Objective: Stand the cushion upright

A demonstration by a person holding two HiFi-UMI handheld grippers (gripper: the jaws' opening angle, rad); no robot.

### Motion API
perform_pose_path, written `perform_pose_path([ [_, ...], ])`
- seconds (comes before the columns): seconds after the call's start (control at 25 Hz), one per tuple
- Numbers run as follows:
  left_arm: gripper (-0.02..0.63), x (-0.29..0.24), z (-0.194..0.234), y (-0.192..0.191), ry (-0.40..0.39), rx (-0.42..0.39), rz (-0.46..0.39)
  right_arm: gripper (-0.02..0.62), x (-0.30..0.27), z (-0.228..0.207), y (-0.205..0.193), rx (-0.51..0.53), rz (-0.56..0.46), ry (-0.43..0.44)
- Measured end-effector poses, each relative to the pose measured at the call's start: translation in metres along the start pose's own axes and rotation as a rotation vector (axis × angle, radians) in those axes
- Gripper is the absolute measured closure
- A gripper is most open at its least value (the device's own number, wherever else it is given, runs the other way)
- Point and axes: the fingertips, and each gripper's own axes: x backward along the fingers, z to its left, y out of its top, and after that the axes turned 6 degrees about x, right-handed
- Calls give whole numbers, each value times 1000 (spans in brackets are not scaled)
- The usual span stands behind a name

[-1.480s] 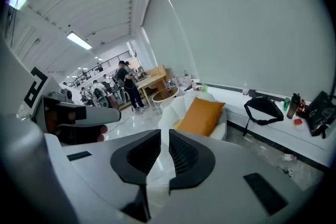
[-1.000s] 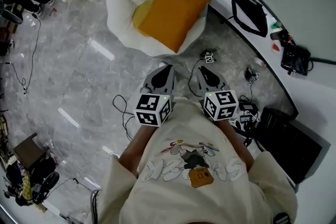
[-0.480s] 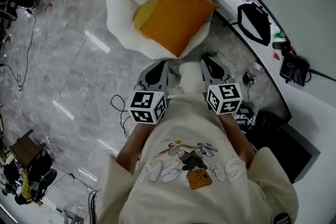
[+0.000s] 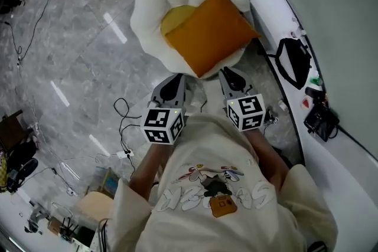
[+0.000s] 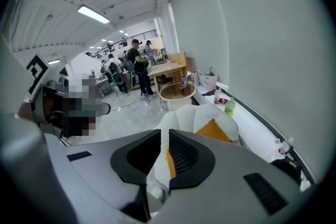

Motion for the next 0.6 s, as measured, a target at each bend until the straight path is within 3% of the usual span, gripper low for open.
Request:
perform_pose_path([
  [0.28, 594, -57, -22, -5, 141, 87, -15, 531, -18, -42, 4, 261, 32, 197],
  [0.6, 594, -120, -41, -35, 189, 169, 31, 531, -53, -86, -7, 326, 81, 331],
])
